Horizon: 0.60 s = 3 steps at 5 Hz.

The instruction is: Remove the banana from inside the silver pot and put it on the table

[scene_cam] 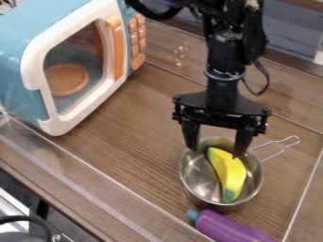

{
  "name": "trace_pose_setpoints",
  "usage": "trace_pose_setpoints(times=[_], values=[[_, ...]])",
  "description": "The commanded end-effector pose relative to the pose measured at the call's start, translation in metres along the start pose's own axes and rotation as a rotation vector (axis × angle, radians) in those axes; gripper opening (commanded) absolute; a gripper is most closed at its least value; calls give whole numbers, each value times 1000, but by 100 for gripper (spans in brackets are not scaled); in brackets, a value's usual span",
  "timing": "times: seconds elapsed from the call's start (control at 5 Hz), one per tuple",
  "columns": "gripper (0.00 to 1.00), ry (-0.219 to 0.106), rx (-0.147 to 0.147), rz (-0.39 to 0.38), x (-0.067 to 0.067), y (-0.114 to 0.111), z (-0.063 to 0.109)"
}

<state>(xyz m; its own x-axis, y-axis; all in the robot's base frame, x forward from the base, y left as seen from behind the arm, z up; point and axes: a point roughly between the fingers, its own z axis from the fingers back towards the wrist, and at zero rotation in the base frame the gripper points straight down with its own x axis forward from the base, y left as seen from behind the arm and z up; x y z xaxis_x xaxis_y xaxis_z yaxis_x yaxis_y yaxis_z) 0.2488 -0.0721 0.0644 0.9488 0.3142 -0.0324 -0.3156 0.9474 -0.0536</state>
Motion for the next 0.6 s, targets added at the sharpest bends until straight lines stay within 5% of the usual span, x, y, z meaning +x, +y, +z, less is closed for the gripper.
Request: trace_pose_setpoints(times=[0.0, 0.4], values=[[100, -27, -28, 1, -3, -6, 10], [100, -15, -37, -4, -8, -10, 9]])
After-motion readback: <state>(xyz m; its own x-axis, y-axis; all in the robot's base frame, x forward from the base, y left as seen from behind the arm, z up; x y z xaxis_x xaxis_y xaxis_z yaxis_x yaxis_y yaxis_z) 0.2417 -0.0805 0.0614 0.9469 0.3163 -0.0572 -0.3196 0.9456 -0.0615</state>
